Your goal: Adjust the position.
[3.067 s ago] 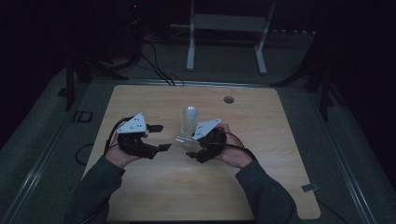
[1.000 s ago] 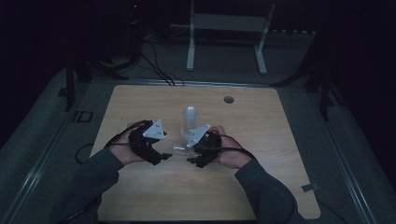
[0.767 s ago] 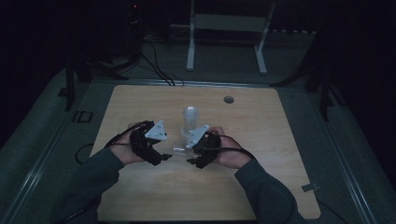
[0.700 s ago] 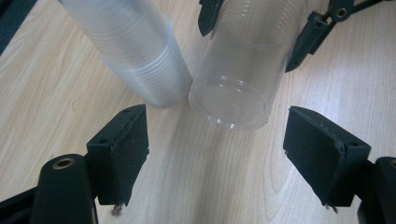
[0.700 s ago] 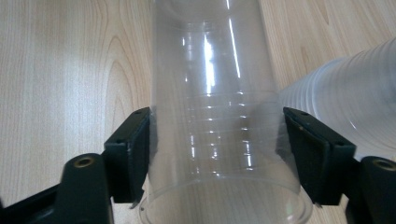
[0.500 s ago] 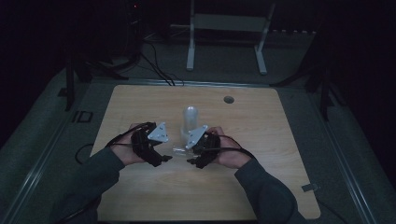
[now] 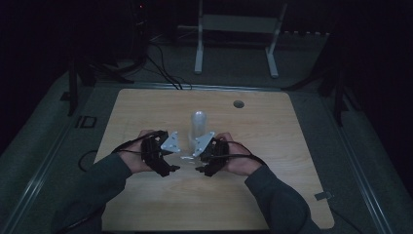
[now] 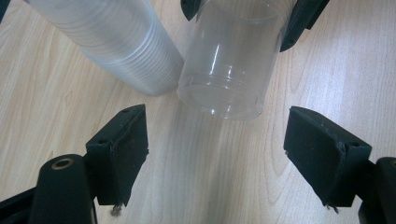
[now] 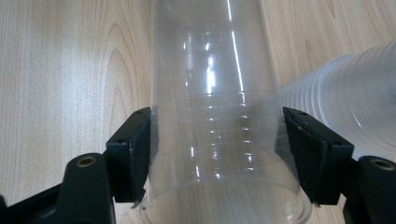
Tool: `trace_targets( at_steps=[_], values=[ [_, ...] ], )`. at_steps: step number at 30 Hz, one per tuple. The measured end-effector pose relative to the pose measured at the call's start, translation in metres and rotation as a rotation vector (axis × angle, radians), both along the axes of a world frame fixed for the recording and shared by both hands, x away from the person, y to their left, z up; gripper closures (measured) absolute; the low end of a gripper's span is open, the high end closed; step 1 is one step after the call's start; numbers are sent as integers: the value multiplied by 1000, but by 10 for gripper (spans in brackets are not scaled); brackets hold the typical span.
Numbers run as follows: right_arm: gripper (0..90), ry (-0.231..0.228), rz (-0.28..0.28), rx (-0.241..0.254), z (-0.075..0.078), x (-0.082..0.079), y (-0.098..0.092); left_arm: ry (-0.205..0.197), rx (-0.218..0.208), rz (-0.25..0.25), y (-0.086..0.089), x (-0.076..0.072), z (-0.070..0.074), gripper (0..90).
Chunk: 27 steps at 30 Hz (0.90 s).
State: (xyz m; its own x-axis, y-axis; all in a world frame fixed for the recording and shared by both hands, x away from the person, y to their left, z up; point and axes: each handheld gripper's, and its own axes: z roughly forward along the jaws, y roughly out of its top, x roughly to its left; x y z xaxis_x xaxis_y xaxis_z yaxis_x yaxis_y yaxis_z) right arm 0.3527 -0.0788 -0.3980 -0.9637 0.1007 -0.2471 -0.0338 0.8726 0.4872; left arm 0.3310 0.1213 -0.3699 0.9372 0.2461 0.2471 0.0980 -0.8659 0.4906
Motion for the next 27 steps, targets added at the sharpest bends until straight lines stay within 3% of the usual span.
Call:
trace_targets(
  at_steps=[23, 27],
  values=[
    [299, -16, 46, -36, 1, -6, 11, 9, 77, -34, -12, 1, -8, 221],
    [300, -19, 59, -29, 2, -6, 13, 25, 63, -37, -15, 0, -11, 228]
  ],
)
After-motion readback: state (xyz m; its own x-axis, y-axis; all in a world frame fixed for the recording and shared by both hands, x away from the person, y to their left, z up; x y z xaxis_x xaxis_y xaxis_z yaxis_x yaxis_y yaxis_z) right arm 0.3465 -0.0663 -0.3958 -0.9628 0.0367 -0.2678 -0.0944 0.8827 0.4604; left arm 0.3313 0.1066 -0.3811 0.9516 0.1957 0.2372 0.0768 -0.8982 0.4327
